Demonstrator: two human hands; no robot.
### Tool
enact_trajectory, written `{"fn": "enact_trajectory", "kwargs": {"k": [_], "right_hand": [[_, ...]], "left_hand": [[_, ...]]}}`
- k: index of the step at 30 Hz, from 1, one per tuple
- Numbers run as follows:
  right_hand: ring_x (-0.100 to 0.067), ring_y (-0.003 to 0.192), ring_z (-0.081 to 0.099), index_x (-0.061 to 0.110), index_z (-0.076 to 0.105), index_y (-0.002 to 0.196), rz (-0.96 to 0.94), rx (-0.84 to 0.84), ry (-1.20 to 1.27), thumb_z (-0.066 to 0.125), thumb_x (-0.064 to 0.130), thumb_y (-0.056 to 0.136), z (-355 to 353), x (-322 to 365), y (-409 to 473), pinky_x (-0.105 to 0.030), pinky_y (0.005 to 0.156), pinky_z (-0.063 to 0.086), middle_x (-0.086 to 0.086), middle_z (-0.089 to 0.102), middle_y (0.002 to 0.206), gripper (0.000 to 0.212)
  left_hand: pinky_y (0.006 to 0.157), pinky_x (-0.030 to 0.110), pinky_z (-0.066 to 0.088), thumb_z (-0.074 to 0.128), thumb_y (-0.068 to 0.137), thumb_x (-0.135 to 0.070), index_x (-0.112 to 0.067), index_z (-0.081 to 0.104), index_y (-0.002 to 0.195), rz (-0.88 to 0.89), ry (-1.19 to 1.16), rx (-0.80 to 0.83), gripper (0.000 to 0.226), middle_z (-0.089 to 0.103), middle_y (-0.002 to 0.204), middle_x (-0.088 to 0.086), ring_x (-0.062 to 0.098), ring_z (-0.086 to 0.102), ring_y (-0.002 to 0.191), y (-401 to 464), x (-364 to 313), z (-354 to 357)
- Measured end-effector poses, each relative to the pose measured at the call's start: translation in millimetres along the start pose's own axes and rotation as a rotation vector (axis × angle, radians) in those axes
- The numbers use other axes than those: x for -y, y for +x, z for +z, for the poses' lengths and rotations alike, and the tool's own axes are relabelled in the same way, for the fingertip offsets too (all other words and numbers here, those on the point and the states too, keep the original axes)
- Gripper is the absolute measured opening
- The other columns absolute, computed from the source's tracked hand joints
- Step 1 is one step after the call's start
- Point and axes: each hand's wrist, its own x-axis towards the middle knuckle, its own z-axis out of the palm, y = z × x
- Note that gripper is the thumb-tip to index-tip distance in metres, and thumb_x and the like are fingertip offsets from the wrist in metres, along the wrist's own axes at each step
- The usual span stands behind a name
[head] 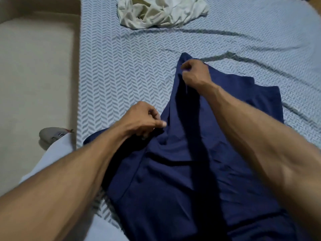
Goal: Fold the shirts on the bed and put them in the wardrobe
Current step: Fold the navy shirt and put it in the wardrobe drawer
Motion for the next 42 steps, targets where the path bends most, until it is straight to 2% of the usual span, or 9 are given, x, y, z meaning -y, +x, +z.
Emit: {"fn": "enact_trajectory", "kwargs": {"k": [5, 9, 15, 18, 22, 32, 35, 37, 42], "right_hand": [[-0.025, 0.115, 0.059, 0.013, 0.060, 0.125, 0.083, -0.059, 0.019, 0.062, 0.022, 0.090, -5.1, 5.1, 63.6, -0.032, 0.093, 0.048, -0.007, 0.063, 0.124, 0.037], [-0.018, 0.078, 0.062, 0.009, 0.068, 0.097, 0.179, 0.045, 0.006, 0.082, 0.045, 0.078, -5.4, 1.2, 90.1, -0.031, 0.070, 0.048, -0.006, 0.066, 0.089, 0.043], [-0.015, 0.062, 0.062, 0.020, 0.068, 0.073, 0.208, -0.109, 0.302, 0.073, 0.032, 0.075, -9.8, -20.1, 101.0, -0.025, 0.058, 0.048, -0.003, 0.067, 0.071, 0.012], [-0.007, 0.069, 0.062, 0.024, 0.073, 0.080, 0.170, -0.109, 0.269, 0.071, 0.030, 0.085, -19.3, -28.9, 96.6, -0.021, 0.063, 0.048, 0.002, 0.070, 0.081, 0.008], [0.001, 0.048, 0.054, 0.020, 0.070, 0.093, 0.166, -0.062, 0.319, 0.062, 0.006, 0.089, -23.9, -36.4, 100.6, -0.015, 0.047, 0.043, 0.001, 0.061, 0.072, 0.017], [-0.010, 0.074, 0.062, 0.025, 0.059, 0.117, 0.115, -0.168, 0.453, 0.075, 0.029, 0.080, -4.7, -23.3, 119.5, -0.018, 0.056, 0.045, 0.002, 0.063, 0.088, 0.040], [-0.014, 0.092, 0.065, 0.026, 0.058, 0.107, 0.165, -0.146, 0.400, 0.083, 0.043, 0.067, 12.0, -23.8, 124.8, -0.025, 0.079, 0.052, 0.002, 0.064, 0.103, 0.049], [-0.014, 0.096, 0.060, 0.028, 0.059, 0.100, 0.180, -0.148, 0.318, 0.082, 0.046, 0.062, 17.6, -21.5, 124.4, -0.035, 0.096, 0.046, 0.009, 0.060, 0.094, 0.047], [-0.005, 0.085, 0.065, 0.033, 0.065, 0.105, 0.111, -0.199, 0.283, 0.077, 0.040, 0.070, 21.8, -14.5, 131.6, -0.040, 0.105, 0.047, 0.013, 0.061, 0.087, 0.038]], "left_hand": [[0.036, 0.020, 0.032, 0.085, 0.079, -0.027, -0.004, 0.067, 0.079, -0.113, -0.047, 0.125, 0.029, 0.065, 0.055, 0.019, 0.023, 0.050, 0.036, 7.3, -2.0, -9.4], [0.032, 0.021, 0.032, 0.082, 0.082, -0.020, -0.007, 0.057, 0.092, -0.073, -0.107, 0.013, 0.029, 0.065, 0.053, 0.018, 0.022, 0.049, 0.031, 4.2, 0.7, -4.5], [0.033, 0.017, 0.029, 0.077, 0.084, -0.026, -0.001, 0.067, 0.074, -0.110, 0.043, 0.194, 0.028, 0.067, 0.057, 0.021, 0.022, 0.047, 0.034, 9.5, -6.9, -10.7], [0.033, 0.015, 0.024, 0.069, 0.084, -0.014, -0.004, 0.062, 0.059, -0.142, -0.017, 0.172, 0.028, 0.057, 0.051, 0.022, 0.021, 0.037, 0.030, 10.9, -7.9, -12.3], [0.035, 0.013, 0.023, 0.057, 0.070, -0.013, -0.010, 0.051, 0.044, -0.155, -0.170, 0.057, 0.027, 0.051, 0.043, 0.019, 0.020, 0.031, 0.028, 11.4, -4.0, -10.9], [0.035, 0.013, 0.021, 0.048, 0.078, -0.003, -0.010, 0.046, 0.047, -0.188, -0.137, 0.027, 0.032, 0.054, 0.043, 0.019, 0.020, 0.030, 0.023, 11.9, -6.5, -8.9], [0.034, 0.014, 0.021, 0.049, 0.078, -0.003, -0.009, 0.046, 0.048, -0.193, -0.119, 0.040, 0.031, 0.054, 0.042, 0.018, 0.019, 0.030, 0.022, 12.3, -8.6, -9.2], [0.034, 0.014, 0.022, 0.049, 0.078, -0.003, -0.007, 0.047, 0.050, -0.199, -0.112, 0.046, 0.029, 0.054, 0.042, 0.017, 0.017, 0.030, 0.021, 11.5, -10.5, -9.0], [0.034, 0.013, 0.022, 0.049, 0.078, -0.005, -0.010, 0.044, 0.048, -0.205, -0.098, 0.050, 0.030, 0.055, 0.044, 0.020, 0.019, 0.031, 0.022, 13.5, -9.5, -9.2]]}}
